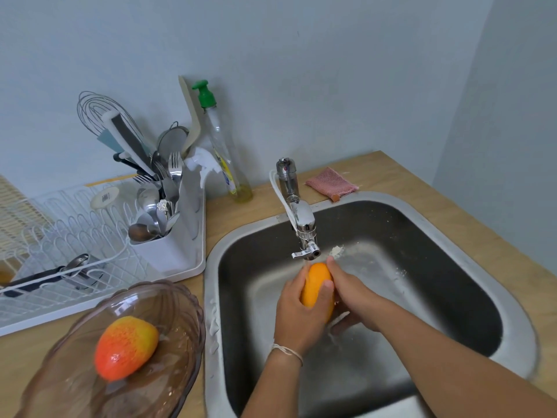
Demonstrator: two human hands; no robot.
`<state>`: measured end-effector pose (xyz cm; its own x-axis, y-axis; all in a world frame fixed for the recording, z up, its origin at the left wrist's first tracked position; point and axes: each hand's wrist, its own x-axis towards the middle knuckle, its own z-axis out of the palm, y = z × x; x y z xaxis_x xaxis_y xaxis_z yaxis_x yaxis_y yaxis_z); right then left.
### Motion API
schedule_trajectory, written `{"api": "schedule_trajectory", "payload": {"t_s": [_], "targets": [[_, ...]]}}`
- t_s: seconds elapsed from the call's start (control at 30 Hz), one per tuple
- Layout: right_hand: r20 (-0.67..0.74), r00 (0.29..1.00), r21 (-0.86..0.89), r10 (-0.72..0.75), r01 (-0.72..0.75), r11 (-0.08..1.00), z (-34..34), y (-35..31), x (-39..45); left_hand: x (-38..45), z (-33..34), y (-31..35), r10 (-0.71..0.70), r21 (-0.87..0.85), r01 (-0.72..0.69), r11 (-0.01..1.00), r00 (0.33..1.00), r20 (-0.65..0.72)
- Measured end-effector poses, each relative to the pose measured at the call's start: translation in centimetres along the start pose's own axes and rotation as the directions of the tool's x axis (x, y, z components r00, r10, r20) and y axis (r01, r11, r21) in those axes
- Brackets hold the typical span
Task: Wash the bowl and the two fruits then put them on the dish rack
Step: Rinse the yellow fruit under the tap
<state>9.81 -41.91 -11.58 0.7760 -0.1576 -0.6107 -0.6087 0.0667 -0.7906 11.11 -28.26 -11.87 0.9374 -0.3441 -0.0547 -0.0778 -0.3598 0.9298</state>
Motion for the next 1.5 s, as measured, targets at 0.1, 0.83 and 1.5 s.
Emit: {"api": "schedule_trajectory", "payload": {"t_s": [0.1,0.83,1.5], "targets": [[-0.110,0.988,0.170,-0.108,0.126,0.977,-0.1,-0.2,1.2,-0.2,0.0,0.1,-0.026,0.114,0.017,0.993,0.996,0.082],[0.009,0.990,0.192,-0.140,0.135,0.972,0.6,0.1,1.2,-0.2,0.0,-0.5,-0.095,0.233,0.073,0.970,0.992,0.083],[0.100,0.994,0.036,-0.049,0.045,0.998,-0.2,0.9,1.2,0.6,0.2,-0.1,-0.210,0.040,0.216,0.976,0.970,-0.124]]}}
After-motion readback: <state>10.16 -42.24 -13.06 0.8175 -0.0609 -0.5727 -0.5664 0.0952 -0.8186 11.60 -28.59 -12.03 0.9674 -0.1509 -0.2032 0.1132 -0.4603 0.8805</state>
